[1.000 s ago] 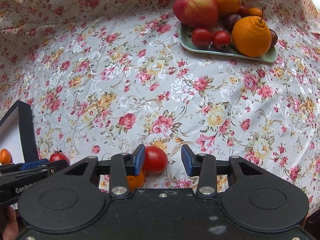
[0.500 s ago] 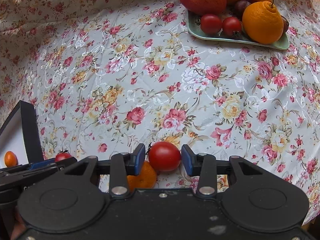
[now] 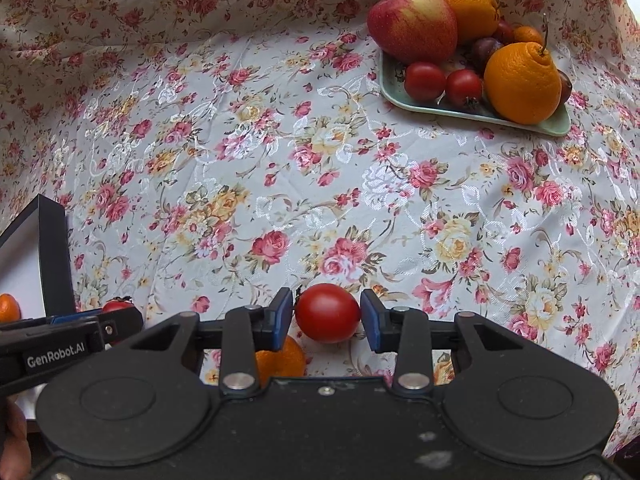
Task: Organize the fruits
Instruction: 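Grasp a red tomato with the right tool while the left tool grasps another tomato, then carry both red tomatoes over the white box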
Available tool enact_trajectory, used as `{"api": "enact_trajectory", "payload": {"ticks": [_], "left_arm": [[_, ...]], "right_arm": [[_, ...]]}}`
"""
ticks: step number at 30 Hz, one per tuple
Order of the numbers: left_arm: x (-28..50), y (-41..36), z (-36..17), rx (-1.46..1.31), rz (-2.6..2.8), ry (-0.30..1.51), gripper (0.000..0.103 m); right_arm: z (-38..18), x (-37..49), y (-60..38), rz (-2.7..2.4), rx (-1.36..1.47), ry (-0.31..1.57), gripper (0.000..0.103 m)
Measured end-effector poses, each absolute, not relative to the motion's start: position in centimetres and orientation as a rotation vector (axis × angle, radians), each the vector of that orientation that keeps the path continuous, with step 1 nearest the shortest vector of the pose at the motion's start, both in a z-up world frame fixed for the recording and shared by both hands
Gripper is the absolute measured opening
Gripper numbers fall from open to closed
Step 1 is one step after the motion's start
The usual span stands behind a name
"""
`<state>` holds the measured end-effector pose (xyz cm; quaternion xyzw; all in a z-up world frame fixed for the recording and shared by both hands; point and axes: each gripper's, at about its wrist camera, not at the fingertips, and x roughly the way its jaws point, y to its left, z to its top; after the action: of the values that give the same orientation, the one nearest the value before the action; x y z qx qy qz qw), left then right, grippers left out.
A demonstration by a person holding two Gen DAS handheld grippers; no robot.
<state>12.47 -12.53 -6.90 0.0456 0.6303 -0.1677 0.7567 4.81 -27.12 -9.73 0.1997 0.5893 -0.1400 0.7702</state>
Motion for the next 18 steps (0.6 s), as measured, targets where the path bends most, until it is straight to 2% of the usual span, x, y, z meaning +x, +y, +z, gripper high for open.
{"api": "enact_trajectory", "payload": {"ticks": [11,18], "left_arm": [[12.4,-12.3,-6.6,0.116,-0.372,1.353,0.041],[12.4,-11.8,-5.8,0.120,-0.361,1.324,0.041]], "right_arm": [[-11.6,5.1,-27.0,-0.310,0.465,1.332,0.038],[-10.9,5.4,-26.6,-0.318,0.457,1.299,0.037]]}}
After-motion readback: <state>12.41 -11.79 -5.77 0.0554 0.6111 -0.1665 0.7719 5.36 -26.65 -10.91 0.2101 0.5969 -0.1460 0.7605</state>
